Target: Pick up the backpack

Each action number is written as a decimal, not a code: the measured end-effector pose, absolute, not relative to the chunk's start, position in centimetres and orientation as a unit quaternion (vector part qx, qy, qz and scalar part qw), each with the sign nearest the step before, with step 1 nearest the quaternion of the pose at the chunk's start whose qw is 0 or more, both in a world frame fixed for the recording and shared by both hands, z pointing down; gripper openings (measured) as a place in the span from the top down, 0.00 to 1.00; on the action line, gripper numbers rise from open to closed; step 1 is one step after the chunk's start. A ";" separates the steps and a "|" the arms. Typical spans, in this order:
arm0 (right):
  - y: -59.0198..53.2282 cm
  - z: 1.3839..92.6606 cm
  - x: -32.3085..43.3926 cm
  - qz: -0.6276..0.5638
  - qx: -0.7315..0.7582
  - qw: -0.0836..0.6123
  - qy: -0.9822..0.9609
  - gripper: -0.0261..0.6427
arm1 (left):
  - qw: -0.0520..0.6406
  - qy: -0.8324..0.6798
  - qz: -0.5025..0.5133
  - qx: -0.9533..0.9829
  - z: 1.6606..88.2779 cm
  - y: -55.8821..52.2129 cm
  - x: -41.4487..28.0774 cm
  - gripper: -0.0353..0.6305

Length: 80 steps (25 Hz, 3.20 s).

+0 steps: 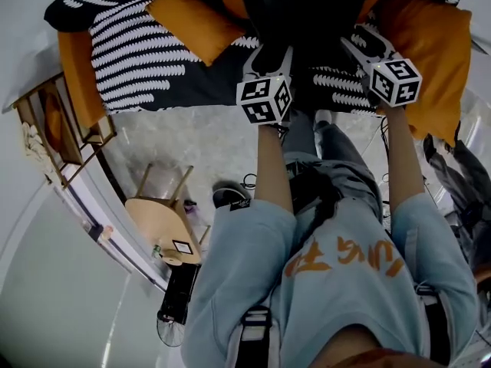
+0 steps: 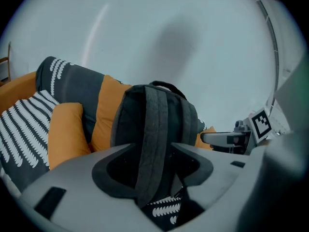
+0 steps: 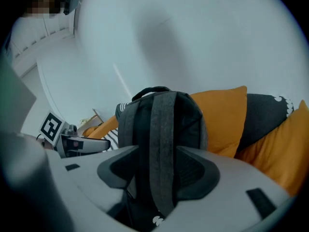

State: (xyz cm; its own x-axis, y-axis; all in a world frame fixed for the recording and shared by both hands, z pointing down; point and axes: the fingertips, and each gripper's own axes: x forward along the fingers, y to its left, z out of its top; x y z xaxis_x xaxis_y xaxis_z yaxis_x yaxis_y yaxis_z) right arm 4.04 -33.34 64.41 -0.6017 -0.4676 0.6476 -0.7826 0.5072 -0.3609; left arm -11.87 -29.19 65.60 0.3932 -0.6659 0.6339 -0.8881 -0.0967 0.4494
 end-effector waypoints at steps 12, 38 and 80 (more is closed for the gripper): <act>-36.3 66.6 2.4 0.335 0.354 0.276 -0.828 0.59 | 0.414 -0.477 0.150 0.760 67.1 -33.9 -10.1 0.59; -38.1 53.3 1.9 0.282 0.339 0.201 -0.875 0.89 | 0.299 -0.498 0.120 0.805 52.8 -36.2 -8.9 0.88; -38.3 21.8 3.4 0.057 0.321 -0.028 -0.945 0.89 | 0.064 -0.529 -0.069 0.843 21.5 -34.2 -9.4 0.88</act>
State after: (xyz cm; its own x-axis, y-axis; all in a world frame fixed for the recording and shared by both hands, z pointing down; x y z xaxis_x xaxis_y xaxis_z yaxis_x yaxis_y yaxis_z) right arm 3.44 -38.35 21.85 -0.7920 -0.6103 -0.0171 -0.6038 0.7872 -0.1256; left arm -9.45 -34.23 21.45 0.4305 -0.9013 -0.0484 -0.8835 -0.4318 0.1814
